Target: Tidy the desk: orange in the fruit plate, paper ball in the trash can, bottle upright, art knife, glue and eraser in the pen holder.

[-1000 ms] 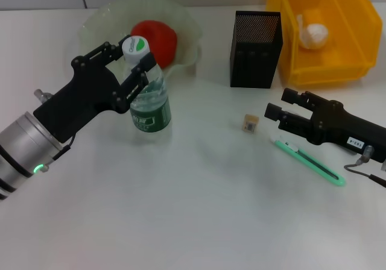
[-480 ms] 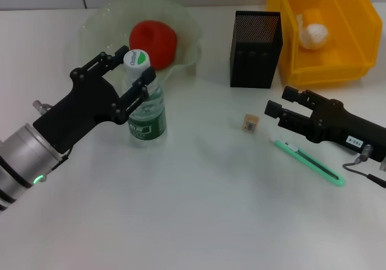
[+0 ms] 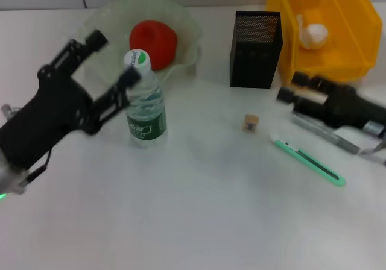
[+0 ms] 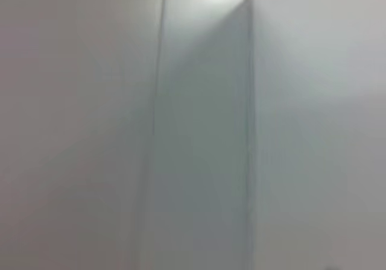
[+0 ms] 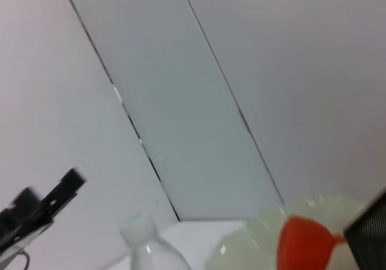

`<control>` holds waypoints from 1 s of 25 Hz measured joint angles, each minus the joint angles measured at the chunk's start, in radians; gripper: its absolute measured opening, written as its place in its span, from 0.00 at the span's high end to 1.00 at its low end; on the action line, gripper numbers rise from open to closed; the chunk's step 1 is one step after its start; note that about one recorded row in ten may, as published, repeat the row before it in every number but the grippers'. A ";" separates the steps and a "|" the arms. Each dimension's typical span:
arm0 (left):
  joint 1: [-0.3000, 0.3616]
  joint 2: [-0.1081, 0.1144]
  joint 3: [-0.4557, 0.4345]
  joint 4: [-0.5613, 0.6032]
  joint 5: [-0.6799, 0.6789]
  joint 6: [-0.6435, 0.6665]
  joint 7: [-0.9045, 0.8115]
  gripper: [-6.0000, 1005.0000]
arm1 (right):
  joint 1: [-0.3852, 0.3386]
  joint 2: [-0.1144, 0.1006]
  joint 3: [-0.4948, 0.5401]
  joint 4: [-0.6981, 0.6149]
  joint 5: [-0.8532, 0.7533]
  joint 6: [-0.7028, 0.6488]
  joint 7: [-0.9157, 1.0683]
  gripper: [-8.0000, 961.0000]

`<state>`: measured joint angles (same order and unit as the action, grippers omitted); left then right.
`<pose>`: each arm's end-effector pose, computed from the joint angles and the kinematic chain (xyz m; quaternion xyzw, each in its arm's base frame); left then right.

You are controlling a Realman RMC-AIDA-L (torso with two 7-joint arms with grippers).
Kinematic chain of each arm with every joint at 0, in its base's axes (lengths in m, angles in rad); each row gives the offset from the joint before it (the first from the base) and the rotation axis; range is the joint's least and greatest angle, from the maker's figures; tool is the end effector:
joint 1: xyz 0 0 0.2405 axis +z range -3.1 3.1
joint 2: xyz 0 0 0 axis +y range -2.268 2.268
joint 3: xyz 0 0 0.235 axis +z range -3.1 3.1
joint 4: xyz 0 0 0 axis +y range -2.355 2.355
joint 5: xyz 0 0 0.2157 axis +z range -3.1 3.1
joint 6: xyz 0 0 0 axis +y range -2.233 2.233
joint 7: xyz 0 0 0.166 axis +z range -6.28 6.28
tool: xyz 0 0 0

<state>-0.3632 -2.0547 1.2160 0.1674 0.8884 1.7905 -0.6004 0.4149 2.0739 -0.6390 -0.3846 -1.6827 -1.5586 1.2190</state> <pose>-0.2363 0.2676 -0.0074 -0.8041 -0.0790 -0.5075 0.2994 0.2664 0.3040 -0.0143 -0.8486 0.2951 0.3931 0.1957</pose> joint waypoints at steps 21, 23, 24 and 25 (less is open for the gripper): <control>0.035 0.042 0.057 0.159 0.408 -0.176 -0.204 0.20 | 0.194 0.006 -0.507 -1.168 -0.965 -0.228 1.205 0.21; 0.033 0.040 0.058 0.159 0.408 -0.178 -0.204 0.20 | 0.199 0.006 -0.537 -1.143 -0.970 -0.210 1.217 0.21; 0.031 0.039 0.058 0.159 0.409 -0.179 -0.204 0.20 | 0.201 0.006 -0.566 -1.119 -0.973 -0.192 1.228 0.21; 0.031 0.038 0.058 0.160 0.409 -0.180 -0.204 0.20 | 0.202 0.006 -0.592 -1.096 -0.974 -0.174 1.237 0.22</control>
<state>-0.3325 -2.0169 1.2743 0.3274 1.2976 1.6108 -0.8044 0.6171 2.0798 -1.2310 -1.4802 -2.6564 -1.7328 2.4562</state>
